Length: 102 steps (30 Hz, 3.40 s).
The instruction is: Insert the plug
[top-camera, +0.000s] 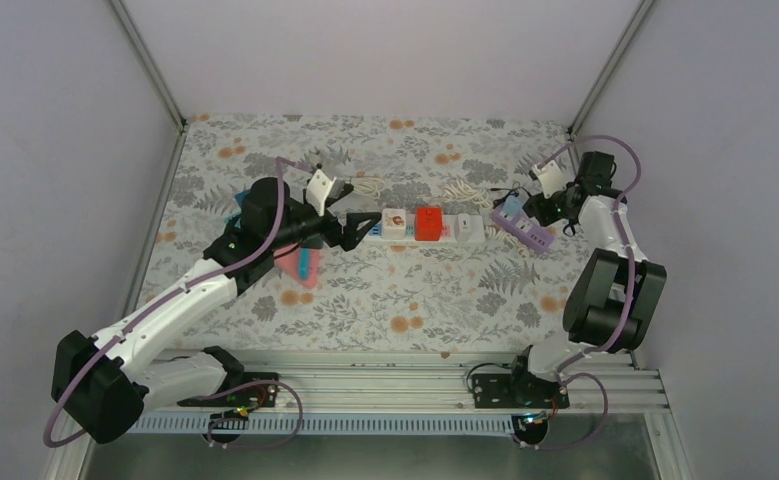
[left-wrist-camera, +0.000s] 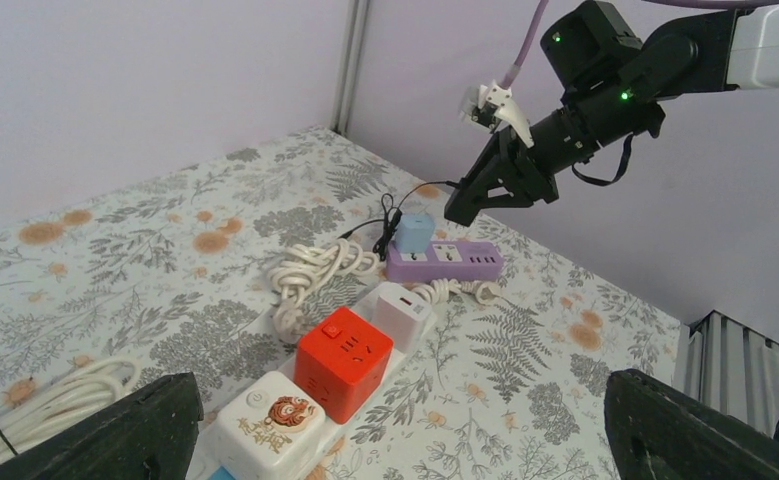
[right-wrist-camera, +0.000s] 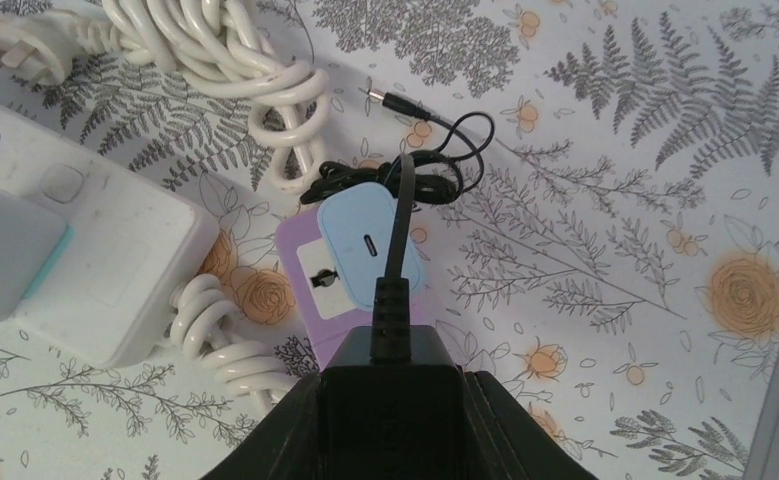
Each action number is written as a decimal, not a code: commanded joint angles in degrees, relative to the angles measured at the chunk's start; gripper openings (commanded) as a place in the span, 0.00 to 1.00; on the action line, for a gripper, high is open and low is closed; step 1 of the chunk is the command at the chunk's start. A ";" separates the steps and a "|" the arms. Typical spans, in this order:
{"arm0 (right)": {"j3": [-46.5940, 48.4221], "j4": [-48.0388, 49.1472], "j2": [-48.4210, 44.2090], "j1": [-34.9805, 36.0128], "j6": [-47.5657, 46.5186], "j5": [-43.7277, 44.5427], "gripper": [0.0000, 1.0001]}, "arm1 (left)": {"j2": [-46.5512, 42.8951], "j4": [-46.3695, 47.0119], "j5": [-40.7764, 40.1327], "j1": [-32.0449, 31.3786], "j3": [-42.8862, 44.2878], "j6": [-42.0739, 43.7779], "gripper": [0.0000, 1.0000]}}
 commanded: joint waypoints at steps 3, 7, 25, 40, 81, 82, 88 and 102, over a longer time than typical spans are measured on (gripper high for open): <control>-1.63 1.76 1.77 -0.74 -2.55 -3.68 0.03 | -0.47 0.04 -0.23 -0.79 0.03 0.93 1.00; -1.54 2.80 2.40 -0.73 -2.74 -3.06 0.03 | -0.52 -0.17 -0.55 -0.96 0.02 1.25 1.00; 2.04 1.15 9.20 -0.79 -3.56 1.38 0.03 | -0.54 -1.05 -2.44 -1.07 -0.48 2.35 1.00; -0.68 0.22 7.16 -0.72 -4.33 5.51 0.03 | -0.70 -1.04 -2.42 -1.25 -0.78 2.35 1.00; -4.44 -1.99 8.91 1.95 -8.50 -7.04 0.04 | -1.86 0.04 -2.73 -1.34 -2.14 2.53 1.00; -4.46 -1.51 8.97 1.94 -8.41 -6.68 0.04 | -1.80 0.02 -2.81 -1.34 -2.16 2.49 1.00; -4.98 0.23 10.15 2.24 -9.10 -6.90 0.06 | -1.44 0.11 -3.00 -1.34 -2.25 2.57 1.00; -7.58 5.99 10.19 3.48 -10.76 -4.46 0.05 | -0.82 -0.32 -3.71 -1.34 -1.86 2.97 1.00</control>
